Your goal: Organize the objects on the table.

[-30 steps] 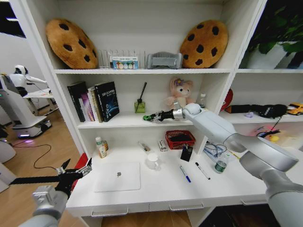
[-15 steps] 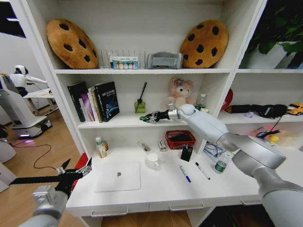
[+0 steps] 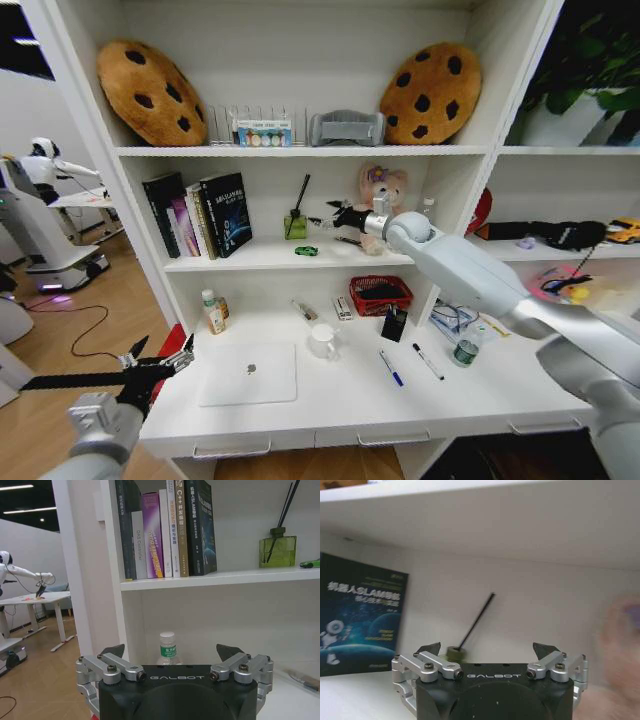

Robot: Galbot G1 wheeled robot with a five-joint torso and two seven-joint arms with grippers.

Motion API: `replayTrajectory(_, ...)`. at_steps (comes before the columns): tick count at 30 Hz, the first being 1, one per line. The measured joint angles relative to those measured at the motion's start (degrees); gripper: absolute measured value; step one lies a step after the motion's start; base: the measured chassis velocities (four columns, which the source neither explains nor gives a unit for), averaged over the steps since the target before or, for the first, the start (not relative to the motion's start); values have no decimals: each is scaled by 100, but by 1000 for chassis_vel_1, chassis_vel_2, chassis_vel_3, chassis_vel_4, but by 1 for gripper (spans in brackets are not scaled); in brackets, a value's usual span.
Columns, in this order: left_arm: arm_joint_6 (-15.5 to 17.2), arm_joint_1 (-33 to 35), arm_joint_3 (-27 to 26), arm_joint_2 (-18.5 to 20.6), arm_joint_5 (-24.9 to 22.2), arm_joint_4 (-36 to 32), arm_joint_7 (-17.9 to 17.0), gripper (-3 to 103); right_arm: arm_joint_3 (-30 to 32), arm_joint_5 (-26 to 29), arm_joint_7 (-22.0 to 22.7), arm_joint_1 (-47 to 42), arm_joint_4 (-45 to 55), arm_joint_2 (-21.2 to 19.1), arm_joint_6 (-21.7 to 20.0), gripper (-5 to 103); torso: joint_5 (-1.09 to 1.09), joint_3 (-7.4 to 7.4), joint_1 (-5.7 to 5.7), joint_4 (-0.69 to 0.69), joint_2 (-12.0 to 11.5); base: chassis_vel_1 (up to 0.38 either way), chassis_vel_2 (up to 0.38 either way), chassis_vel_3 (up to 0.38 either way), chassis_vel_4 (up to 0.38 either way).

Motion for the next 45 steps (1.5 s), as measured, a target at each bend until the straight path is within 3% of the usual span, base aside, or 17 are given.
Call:
replayTrajectory(2, 0, 0, 0, 0, 0, 0, 3, 100, 608, 200, 657, -640, 936, -536, -231, 100, 0, 0, 0, -2, 0, 0, 0, 0, 0)
replayTrajectory(3, 0, 0, 0, 0, 0, 0, 3, 100, 608, 200, 657, -640, 936, -536, -231, 100, 0, 0, 0, -2, 0, 0, 0, 0, 0)
replayTrajectory(7, 0, 0, 0, 0, 0, 1, -3, 100, 2339, 62, 1183, -2702, 2226, -1590, 18, 100, 1, -1, -2, -6, 1, 0, 0, 0, 0)
replayTrajectory(8, 0, 0, 0, 0, 0, 1, -3, 100, 2339, 62, 1183, -2702, 2226, -1590, 18, 100, 1, -1, -2, -6, 1, 0, 0, 0, 0)
replayTrajectory(11, 0, 0, 0, 0, 0, 0, 2, 100, 3571, -140, 1467, -4365, 2903, -1841, 215, 100, -4, -1, -2, -3, 2, 0, 0, 0, 0)
replayTrajectory(12, 0, 0, 0, 0, 0, 0, 2, 100, 3571, -140, 1467, -4365, 2903, -1841, 215, 100, -4, -1, -2, -3, 2, 0, 0, 0, 0)
replayTrajectory(15, -1, 0, 0, 0, 0, 0, 2, 100, 4262, -310, 1499, -5419, 3152, -1672, 220, 100, -1, 0, -1, 1, 1, 0, 0, 0, 0)
replayTrajectory(17, 0, 0, 0, 0, 0, 0, 3, 100, 5091, -702, 1445, -6562, 3351, -1346, 326, 100, -6, 1, 0, 2, 1, 0, 0, 0, 0)
replayTrajectory(18, 0, 0, 0, 0, 0, 0, 3, 100, 5091, -702, 1445, -6562, 3351, -1346, 326, 100, -6, 1, 0, 2, 1, 0, 0, 0, 0)
replayTrajectory(20, -1, 0, 0, 0, 0, 0, 6, 100, 5925, -1604, 1272, -7791, 3360, -722, 572, 100, 0, 0, 0, -1, 0, 0, 0, 0, 0)
replayTrajectory(21, -1, 0, 0, 0, 0, 0, 6, 100, 5925, -1604, 1272, -7791, 3360, -722, 572, 100, 0, 0, 0, -1, 0, 0, 0, 0, 0)
replayTrajectory(24, -1, 0, 1, 0, 0, 1, 4, 100, 6685, -2201, 1145, -8987, 3515, 88, 656, 100, -5, 0, -1, -3, 0, 0, 0, 0, 0)
replayTrajectory(25, -1, 0, 1, 0, 0, 1, 4, 100, 6685, -2201, 1145, -8987, 3515, 88, 656, 100, -5, 0, -1, -3, 0, 0, 0, 0, 0)
replayTrajectory(27, -1, 0, 0, 0, 0, 0, 2, 100, 6902, -2667, 1008, -9923, 3701, 735, 861, 100, -4, 0, -1, -2, 0, 0, 0, 0, 0)
replayTrajectory(33, -1, 0, 0, 0, 0, 1, 5, 100, 6590, -3174, 878, -10646, 3805, 1509, 1080, 100, -4, 0, -2, -2, 1, 0, 0, 0, 0)
replayTrajectory(38, -1, 0, 0, 0, 0, 1, 5, 100, 6280, -3223, 918, -10638, 3840, 1648, 975, 100, -4, 1, -1, -1, 1, 0, 0, 0, 0)
replayTrajectory(45, -1, 0, 0, 0, 0, 1, 4, 100, 5931, -3010, 996, -10343, 3777, 1496, 776, 100, -4, 1, 0, -1, 0, -33, -28, 28, 15)
